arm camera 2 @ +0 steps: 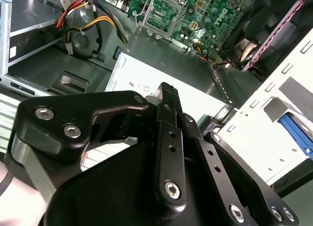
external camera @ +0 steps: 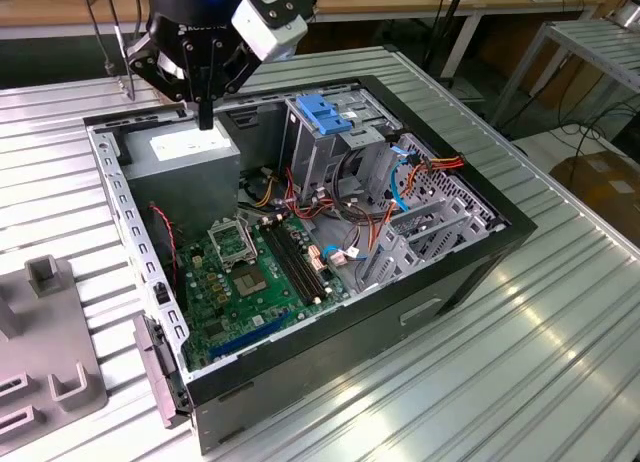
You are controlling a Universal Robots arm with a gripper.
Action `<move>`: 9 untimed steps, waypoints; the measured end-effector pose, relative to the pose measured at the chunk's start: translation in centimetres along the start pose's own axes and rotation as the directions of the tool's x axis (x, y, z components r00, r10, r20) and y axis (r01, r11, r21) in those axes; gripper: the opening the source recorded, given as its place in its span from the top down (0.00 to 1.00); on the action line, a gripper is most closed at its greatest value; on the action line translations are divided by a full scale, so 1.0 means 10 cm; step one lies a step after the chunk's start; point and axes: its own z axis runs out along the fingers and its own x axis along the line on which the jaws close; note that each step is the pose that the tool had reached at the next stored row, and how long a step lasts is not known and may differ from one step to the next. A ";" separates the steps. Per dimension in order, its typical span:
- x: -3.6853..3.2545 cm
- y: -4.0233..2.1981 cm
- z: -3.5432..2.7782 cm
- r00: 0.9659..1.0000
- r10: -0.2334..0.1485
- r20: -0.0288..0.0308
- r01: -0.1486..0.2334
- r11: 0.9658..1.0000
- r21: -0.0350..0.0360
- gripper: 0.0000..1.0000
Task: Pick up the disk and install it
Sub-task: 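Reach for the disk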
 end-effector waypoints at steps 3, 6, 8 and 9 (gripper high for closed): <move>0.056 -0.004 -0.001 1.000 0.000 0.000 0.000 1.000 0.000 0.90; 0.089 -0.007 -0.003 1.000 0.000 0.000 0.000 1.000 0.000 0.90; 0.107 -0.008 -0.003 1.000 0.000 0.000 0.000 1.000 0.000 0.90; 0.118 -0.009 -0.003 1.000 0.000 0.000 0.000 1.000 0.000 0.90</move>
